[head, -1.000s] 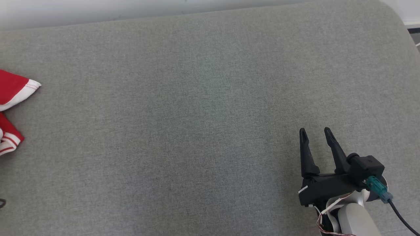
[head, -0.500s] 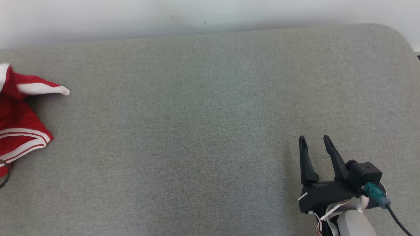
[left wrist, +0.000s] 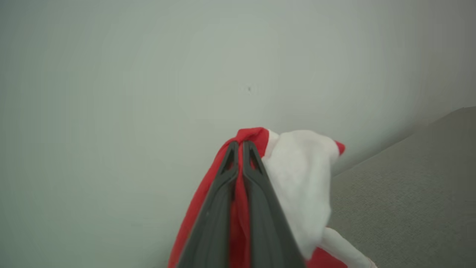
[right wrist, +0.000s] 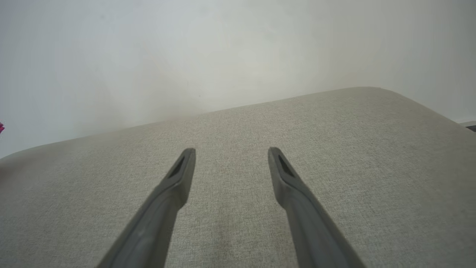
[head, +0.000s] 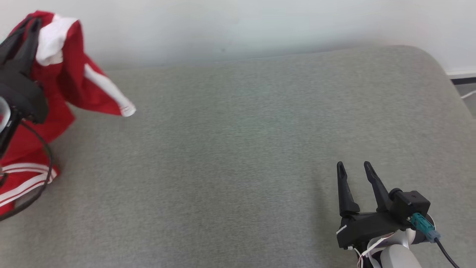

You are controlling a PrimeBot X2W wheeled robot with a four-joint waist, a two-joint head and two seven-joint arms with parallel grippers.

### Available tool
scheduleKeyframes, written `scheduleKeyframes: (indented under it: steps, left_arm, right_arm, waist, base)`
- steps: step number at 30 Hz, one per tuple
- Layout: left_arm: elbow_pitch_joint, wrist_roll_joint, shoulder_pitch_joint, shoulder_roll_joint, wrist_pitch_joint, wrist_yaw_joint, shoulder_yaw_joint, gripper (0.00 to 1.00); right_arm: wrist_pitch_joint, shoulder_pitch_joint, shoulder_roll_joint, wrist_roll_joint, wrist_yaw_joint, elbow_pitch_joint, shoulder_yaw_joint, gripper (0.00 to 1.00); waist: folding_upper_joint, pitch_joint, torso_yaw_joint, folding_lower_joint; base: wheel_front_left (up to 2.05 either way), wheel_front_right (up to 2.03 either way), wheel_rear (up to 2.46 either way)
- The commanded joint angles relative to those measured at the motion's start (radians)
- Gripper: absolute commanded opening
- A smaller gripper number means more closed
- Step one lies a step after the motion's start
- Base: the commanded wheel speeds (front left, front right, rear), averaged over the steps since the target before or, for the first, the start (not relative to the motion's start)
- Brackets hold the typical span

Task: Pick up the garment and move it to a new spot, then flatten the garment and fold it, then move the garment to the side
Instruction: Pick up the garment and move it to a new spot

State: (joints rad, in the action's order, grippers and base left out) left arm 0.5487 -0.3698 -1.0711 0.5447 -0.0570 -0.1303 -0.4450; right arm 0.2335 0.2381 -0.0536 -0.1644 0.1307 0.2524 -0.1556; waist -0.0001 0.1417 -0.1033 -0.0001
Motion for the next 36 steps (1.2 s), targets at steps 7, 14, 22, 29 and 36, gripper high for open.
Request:
scheduleKeyframes:
  steps: [7,14,22,29,36]
  left_arm:
    - [-0.165,-0.021,0.018,0.007,0.058,0.003,-0.025,0.0]
    - [-0.288,-0.034,0.013,-0.026,0.107,0.007,-0.056,0.0]
    - [-0.391,-0.049,0.041,-0.104,0.117,0.016,-0.112,0.0]
    - [-0.475,-0.051,0.18,-0.124,0.094,0.047,-0.162,0.0]
    - [-0.501,-0.052,0.342,-0.105,0.037,0.093,-0.181,0.0]
  right_arm:
    - [0.013,-0.009,0.003,-0.013,0.0,0.011,0.004,1.0]
    - [0.023,-0.006,0.004,-0.038,0.0,0.026,-0.003,1.0]
    - [0.029,-0.003,0.004,-0.046,0.0,0.03,-0.003,1.0]
    - [0.032,0.0,0.004,-0.036,0.0,0.034,0.014,1.0]
    - [0.03,-0.011,0.003,-0.016,0.0,0.035,0.017,1.0]
  waist:
    - [0.0001,-0.022,-0.118,0.0001]
    - [0.0001,-0.018,-0.205,0.0001]
    - [0.0001,-0.004,-0.243,0.0001]
    - [0.0001,0.008,-0.203,0.0001]
    - [0.0001,-0.004,-0.123,0.0001]
  base:
    - [0.0,0.0,0.0]
    - [0.0,0.0,0.0]
    - [0.0,0.0,0.0]
    - [0.0,0.0,0.0]
    - [0.0,0.0,0.0]
